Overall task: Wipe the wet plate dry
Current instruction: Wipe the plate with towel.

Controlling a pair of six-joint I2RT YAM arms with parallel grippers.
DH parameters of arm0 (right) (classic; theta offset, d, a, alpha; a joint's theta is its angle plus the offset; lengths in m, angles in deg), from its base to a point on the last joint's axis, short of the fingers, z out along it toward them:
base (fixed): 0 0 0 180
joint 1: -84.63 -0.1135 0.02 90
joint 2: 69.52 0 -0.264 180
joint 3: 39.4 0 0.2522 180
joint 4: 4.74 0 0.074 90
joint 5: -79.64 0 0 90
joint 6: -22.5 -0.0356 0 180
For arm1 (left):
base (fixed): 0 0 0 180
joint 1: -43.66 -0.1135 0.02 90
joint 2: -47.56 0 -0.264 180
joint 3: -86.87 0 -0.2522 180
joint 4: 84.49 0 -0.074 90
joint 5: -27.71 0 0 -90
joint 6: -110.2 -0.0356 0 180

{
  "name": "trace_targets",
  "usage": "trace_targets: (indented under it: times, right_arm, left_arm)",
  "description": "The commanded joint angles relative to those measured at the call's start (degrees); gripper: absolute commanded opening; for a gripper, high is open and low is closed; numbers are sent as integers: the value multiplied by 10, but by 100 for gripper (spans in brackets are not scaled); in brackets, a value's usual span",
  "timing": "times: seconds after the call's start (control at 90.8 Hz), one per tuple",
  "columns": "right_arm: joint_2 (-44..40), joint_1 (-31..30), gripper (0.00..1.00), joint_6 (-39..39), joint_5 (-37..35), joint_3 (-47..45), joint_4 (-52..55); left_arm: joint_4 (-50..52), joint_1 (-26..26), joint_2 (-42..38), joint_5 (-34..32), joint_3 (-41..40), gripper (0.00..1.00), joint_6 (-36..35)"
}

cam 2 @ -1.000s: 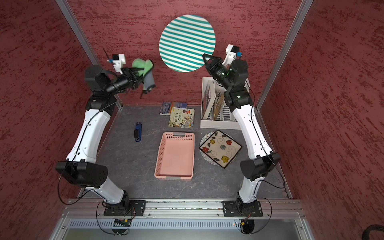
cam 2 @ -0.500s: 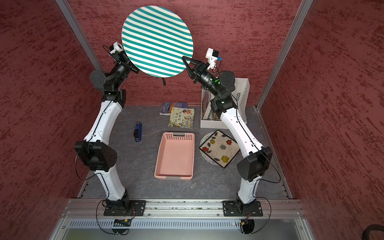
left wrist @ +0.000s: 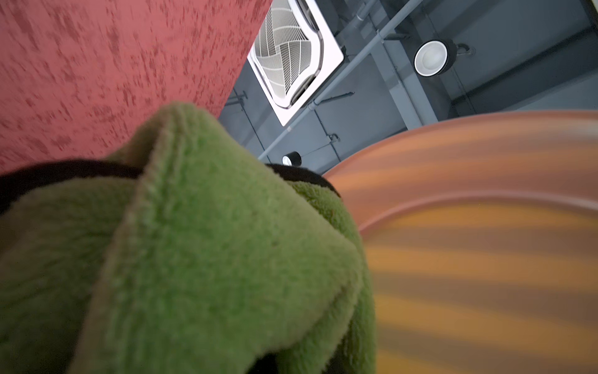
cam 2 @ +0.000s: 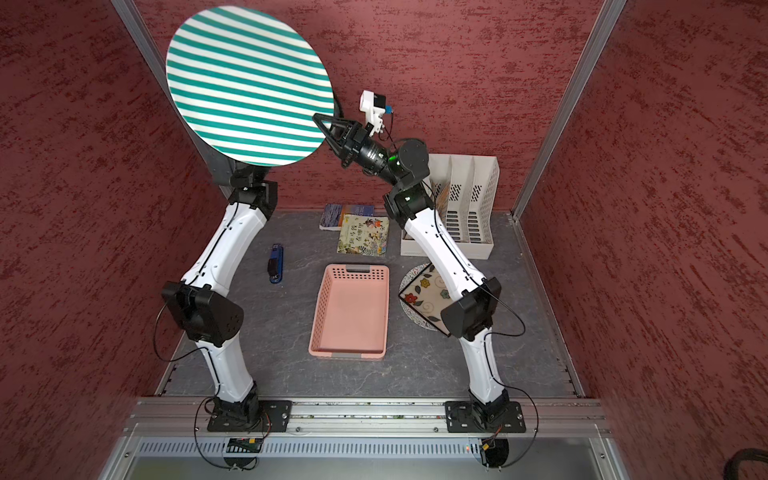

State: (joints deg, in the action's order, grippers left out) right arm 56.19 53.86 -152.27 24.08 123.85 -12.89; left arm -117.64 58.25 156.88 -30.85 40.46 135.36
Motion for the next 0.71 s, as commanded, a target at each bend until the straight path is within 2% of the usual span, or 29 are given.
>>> trace_targets:
  times: [0.0, 0.077, 0.165, 0.231, 0.342, 0.441, 0.573, 0.694]
  right_arm:
    - [70, 60, 0, 8, -94, 152, 91]
    - [65, 97, 0, -19, -98, 138, 74]
    - [18, 110, 0, 22, -55, 83, 90]
    - [-37, 98, 0, 54, -9, -7, 86]
    - [-120, 57, 0, 62, 35, -185, -6]
    - [-149, 13, 0, 53, 44, -268, -51]
    - [-132, -24, 0, 49, 25, -271, -63]
    - [-66, -24, 0, 55, -18, -160, -15]
  left_arm:
    - [-41, 30, -16, 28, -15, 0, -3]
    - [-47, 19, -26, 26, -26, 0, 0]
    - [-46, -17, -37, 21, -20, 0, -2]
    - [-42, -50, -40, 19, -3, 0, -7]
    - [-32, -86, -33, 13, 18, 0, -8]
    - [-37, -92, -29, 8, 18, 0, -4]
    - [-42, -83, -23, 9, 18, 0, -3]
    - [-47, -51, -23, 13, 22, 0, -7]
